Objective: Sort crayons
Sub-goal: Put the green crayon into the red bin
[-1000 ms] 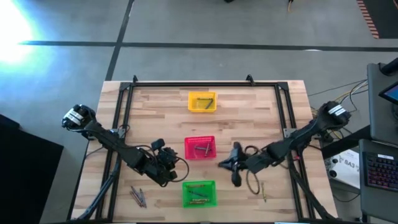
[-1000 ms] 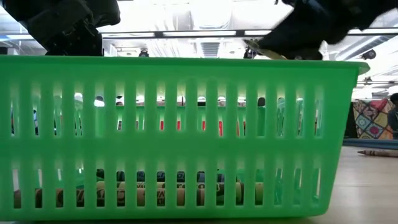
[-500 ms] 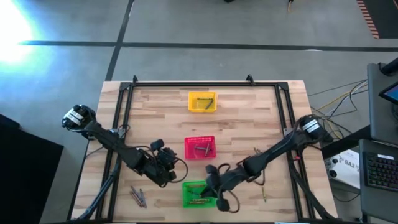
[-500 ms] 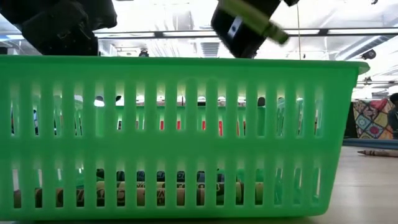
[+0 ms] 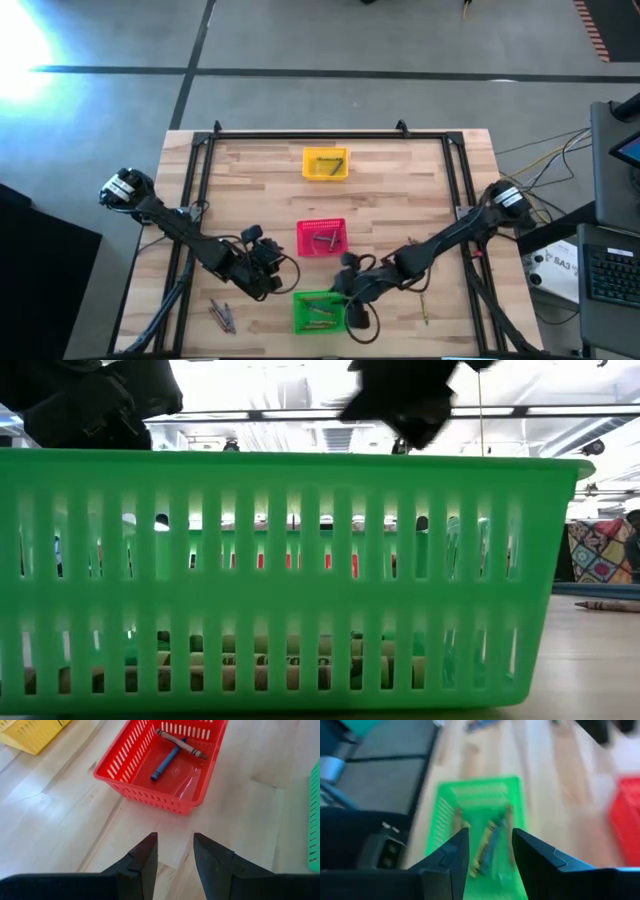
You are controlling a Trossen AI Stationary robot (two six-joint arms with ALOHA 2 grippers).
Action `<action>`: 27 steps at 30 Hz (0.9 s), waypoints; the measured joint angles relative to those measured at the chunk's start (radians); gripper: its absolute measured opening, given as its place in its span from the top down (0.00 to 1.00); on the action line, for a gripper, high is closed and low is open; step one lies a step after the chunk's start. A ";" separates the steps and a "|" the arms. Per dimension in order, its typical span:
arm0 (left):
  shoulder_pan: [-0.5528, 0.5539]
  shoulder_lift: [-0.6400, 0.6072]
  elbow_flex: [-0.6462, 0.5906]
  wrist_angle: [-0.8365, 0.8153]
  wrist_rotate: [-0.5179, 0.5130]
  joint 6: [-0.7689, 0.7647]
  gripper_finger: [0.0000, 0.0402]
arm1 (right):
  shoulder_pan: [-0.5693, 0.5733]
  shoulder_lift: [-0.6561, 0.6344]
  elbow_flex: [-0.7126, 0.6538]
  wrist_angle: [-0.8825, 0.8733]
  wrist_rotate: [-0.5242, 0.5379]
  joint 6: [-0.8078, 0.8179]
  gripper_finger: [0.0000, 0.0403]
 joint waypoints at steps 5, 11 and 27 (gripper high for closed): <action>-0.002 0.000 -0.012 0.011 0.000 -0.012 0.73 | 0.037 -0.070 -0.012 -0.310 0.155 0.107 0.68; -0.002 0.000 -0.017 0.021 0.001 -0.016 0.73 | 0.067 -0.152 -0.109 -0.657 0.277 0.372 0.73; -0.001 0.000 -0.017 0.031 -0.004 -0.008 0.73 | 0.073 -0.473 -0.512 -0.757 0.188 0.768 0.79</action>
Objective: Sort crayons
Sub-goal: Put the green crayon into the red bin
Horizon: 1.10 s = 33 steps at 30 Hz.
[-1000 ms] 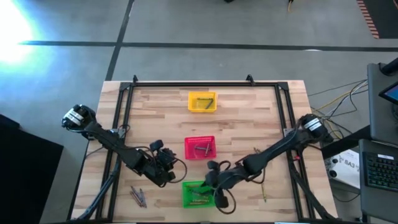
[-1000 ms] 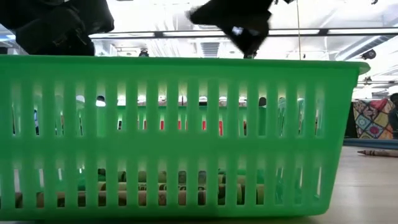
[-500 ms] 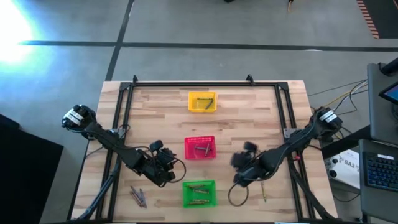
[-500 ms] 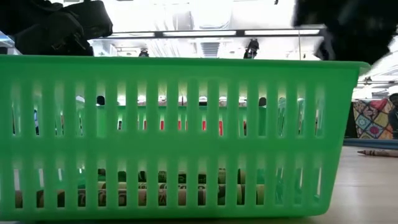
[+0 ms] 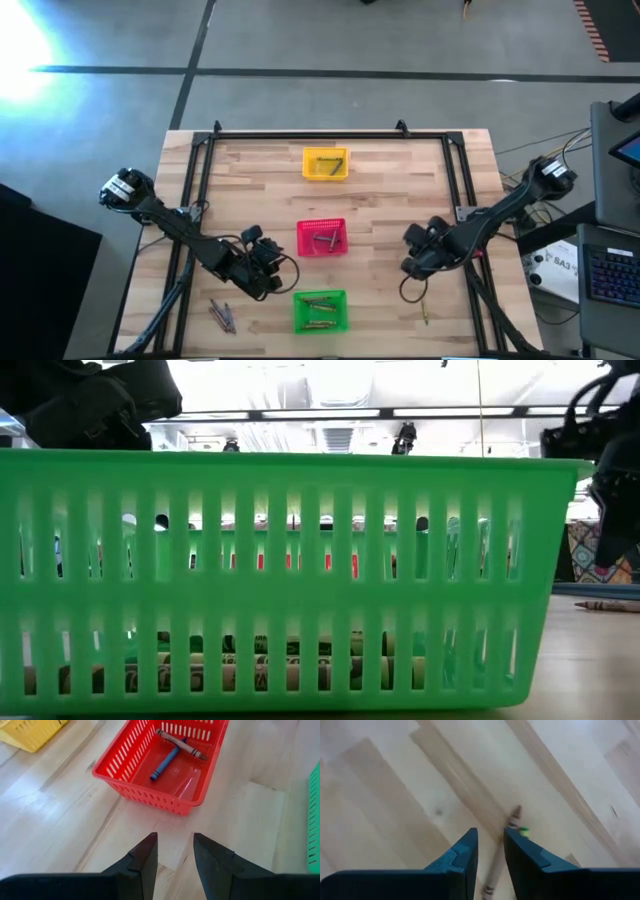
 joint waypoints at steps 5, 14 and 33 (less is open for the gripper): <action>0.000 0.000 0.000 0.001 -0.004 0.011 0.73 | 0.000 -0.045 -0.067 -0.001 -0.031 0.000 0.77; 0.002 0.000 0.000 0.001 -0.023 0.010 0.73 | 0.000 -0.047 -0.149 -0.005 -0.128 0.027 0.80; 0.003 0.000 0.000 0.008 -0.061 0.013 0.73 | 0.000 -0.048 -0.223 0.083 -0.056 0.097 0.96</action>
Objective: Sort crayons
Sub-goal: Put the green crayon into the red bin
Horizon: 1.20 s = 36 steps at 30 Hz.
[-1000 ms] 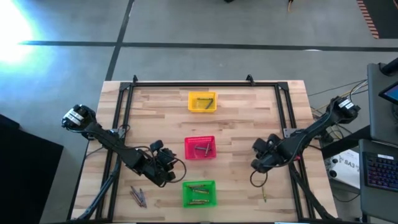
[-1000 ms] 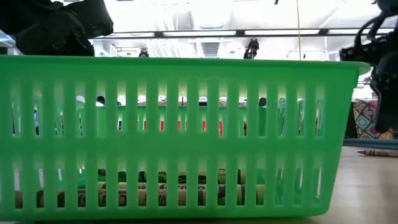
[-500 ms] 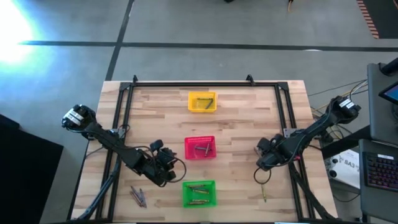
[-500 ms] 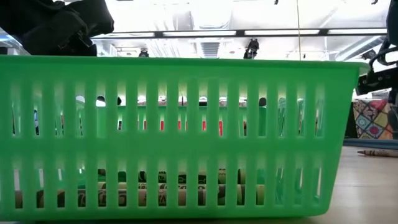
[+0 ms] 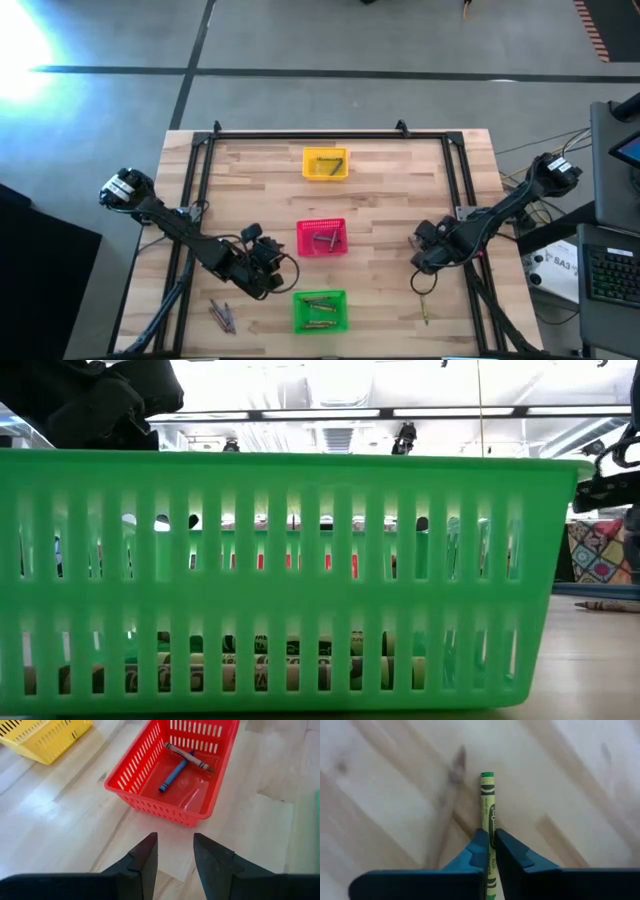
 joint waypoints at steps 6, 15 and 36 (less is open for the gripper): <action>0.002 0.001 -0.010 -0.001 -0.080 0.008 0.73 | -0.003 0.002 0.070 0.043 0.233 -0.032 0.97; 0.008 0.001 -0.020 -0.001 -0.118 0.011 0.73 | -0.080 0.015 0.189 0.516 0.400 -0.568 0.97; 0.006 0.001 -0.032 0.000 -0.110 0.003 0.73 | -0.348 0.412 0.269 1.276 0.109 -1.006 0.93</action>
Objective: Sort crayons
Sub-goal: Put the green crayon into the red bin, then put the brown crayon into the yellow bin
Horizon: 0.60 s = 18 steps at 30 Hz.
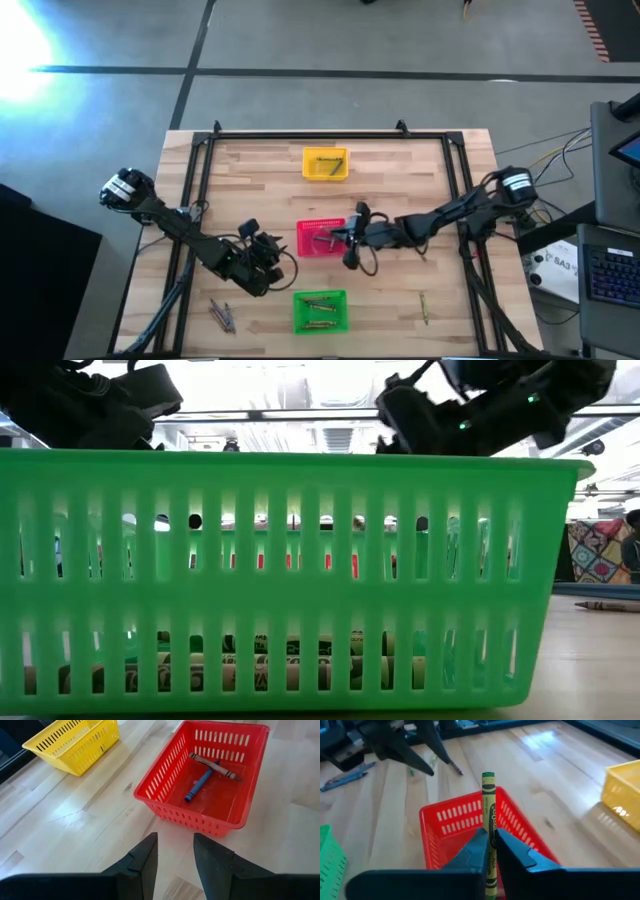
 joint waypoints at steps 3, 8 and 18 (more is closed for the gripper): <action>-0.004 0.000 0.000 0.019 -0.027 0.000 0.73 | 0.000 0.039 0.030 0.001 0.003 -0.015 0.84; -0.057 0.000 -0.001 0.088 -0.161 0.049 0.73 | 0.002 0.014 0.057 -0.069 0.025 0.005 0.67; -0.140 -0.087 -0.026 0.142 -0.321 0.164 0.79 | 0.128 -0.270 0.046 -0.473 0.088 0.214 0.54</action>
